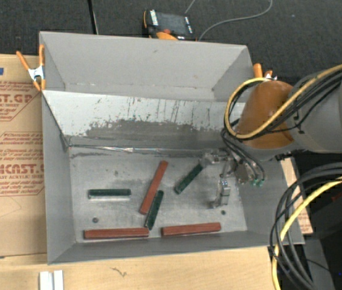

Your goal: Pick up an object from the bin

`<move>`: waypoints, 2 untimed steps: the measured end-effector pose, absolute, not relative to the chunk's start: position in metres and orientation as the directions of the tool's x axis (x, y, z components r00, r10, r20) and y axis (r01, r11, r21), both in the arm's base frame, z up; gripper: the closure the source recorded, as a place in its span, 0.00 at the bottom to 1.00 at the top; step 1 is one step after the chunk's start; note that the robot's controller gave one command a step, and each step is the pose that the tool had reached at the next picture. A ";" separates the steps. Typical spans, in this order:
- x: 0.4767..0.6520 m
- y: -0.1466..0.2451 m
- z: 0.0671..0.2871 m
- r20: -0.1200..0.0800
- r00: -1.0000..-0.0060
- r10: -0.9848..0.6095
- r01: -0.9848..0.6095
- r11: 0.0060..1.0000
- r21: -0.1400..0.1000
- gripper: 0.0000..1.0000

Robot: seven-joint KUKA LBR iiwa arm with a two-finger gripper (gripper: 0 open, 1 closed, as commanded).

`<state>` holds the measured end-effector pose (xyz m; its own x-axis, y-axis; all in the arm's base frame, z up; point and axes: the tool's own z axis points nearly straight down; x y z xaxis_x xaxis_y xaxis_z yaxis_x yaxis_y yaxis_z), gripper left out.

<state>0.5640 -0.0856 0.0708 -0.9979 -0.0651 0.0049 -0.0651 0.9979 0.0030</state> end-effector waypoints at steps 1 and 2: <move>0.570 -0.040 0.070 -0.003 -0.803 -0.596 -0.596 0.803 0.000 0.00; 0.522 -0.012 0.070 -0.006 -0.514 -0.858 -0.858 0.514 -0.004 0.00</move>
Offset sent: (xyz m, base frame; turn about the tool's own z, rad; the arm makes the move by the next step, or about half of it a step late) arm 0.0055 0.0439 -0.0008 -0.5728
